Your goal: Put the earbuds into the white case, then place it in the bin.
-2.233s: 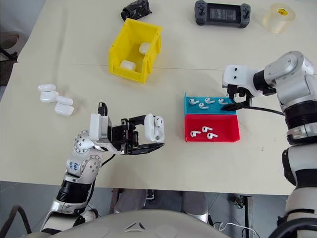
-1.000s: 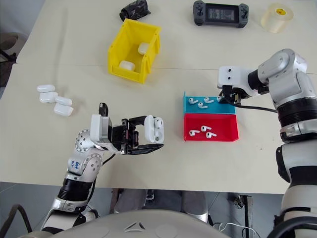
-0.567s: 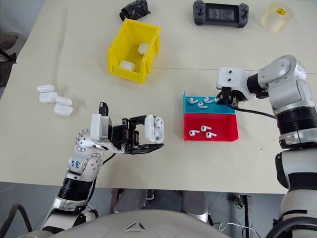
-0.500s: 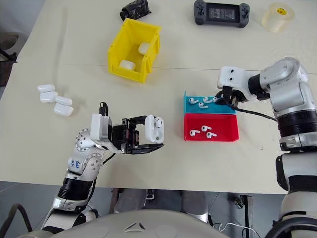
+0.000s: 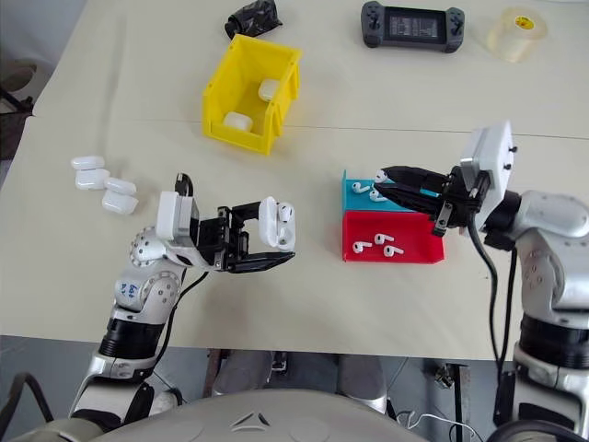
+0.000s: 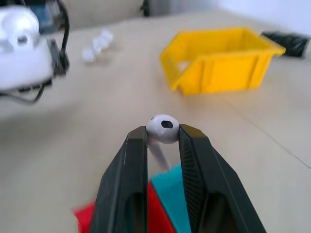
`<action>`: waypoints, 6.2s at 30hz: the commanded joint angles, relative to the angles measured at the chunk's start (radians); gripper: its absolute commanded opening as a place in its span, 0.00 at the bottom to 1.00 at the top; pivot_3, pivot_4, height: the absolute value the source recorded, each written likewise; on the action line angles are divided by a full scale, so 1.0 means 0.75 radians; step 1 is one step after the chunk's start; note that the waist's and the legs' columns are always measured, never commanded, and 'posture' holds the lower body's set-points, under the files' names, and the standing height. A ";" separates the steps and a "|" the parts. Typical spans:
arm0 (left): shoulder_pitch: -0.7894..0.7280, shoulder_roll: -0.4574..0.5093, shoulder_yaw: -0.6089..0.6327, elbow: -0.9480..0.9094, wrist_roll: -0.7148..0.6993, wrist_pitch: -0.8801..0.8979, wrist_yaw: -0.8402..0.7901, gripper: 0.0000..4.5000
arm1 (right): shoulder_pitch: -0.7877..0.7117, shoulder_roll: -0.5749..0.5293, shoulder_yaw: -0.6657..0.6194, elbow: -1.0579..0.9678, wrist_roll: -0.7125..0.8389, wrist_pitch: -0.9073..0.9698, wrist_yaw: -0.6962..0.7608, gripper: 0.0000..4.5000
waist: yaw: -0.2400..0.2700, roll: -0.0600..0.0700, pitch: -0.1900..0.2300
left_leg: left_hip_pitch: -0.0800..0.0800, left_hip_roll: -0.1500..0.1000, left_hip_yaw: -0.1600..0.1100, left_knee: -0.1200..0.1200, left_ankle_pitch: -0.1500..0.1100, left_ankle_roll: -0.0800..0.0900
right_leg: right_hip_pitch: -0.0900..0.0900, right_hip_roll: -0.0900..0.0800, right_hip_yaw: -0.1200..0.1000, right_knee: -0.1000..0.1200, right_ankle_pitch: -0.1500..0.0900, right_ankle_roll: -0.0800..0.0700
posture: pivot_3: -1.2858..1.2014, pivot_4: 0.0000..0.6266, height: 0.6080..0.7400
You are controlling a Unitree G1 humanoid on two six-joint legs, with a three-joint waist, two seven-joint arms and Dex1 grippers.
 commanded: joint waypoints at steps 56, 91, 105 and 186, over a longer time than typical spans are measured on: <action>-0.207 -0.129 -0.009 0.110 0.023 0.051 -0.009 0.61 | 0.307 0.218 0.430 -0.326 0.391 -0.205 -0.525 0.12 | -0.002 -0.001 0.000 | 0.000 -0.003 0.001 -0.002 0.001 0.003 | -0.002 0.003 0.002 0.003 0.000 0.000 | 0.52 0.24 1.00; -0.422 0.180 -0.248 0.077 0.552 0.252 0.169 0.61 | 0.090 -0.196 0.350 -0.303 0.323 -0.038 -0.483 0.01 | -0.003 -0.003 0.001 | -0.001 -0.002 0.001 -0.002 0.002 0.003 | -0.002 0.002 0.003 0.001 0.000 0.000 | 0.52 0.24 1.00; -0.405 0.205 -0.288 -0.036 0.592 0.373 0.218 0.61 | -0.076 -0.197 0.551 -0.175 0.161 0.075 -0.406 0.01 | 0.002 -0.005 0.002 | -0.003 -0.004 -0.001 -0.003 0.001 0.003 | -0.003 0.001 0.000 0.001 0.000 0.000 | 0.52 0.24 1.00; 0.298 0.491 0.421 -0.124 0.212 0.006 0.228 0.99 | 0.207 -0.286 0.024 0.413 -0.018 -0.698 0.257 1.00 | -0.003 -0.006 0.002 | 0.002 0.000 0.000 -0.002 0.001 0.002 | 0.000 -0.002 0.002 0.002 -0.001 0.000 | 0.52 0.24 1.00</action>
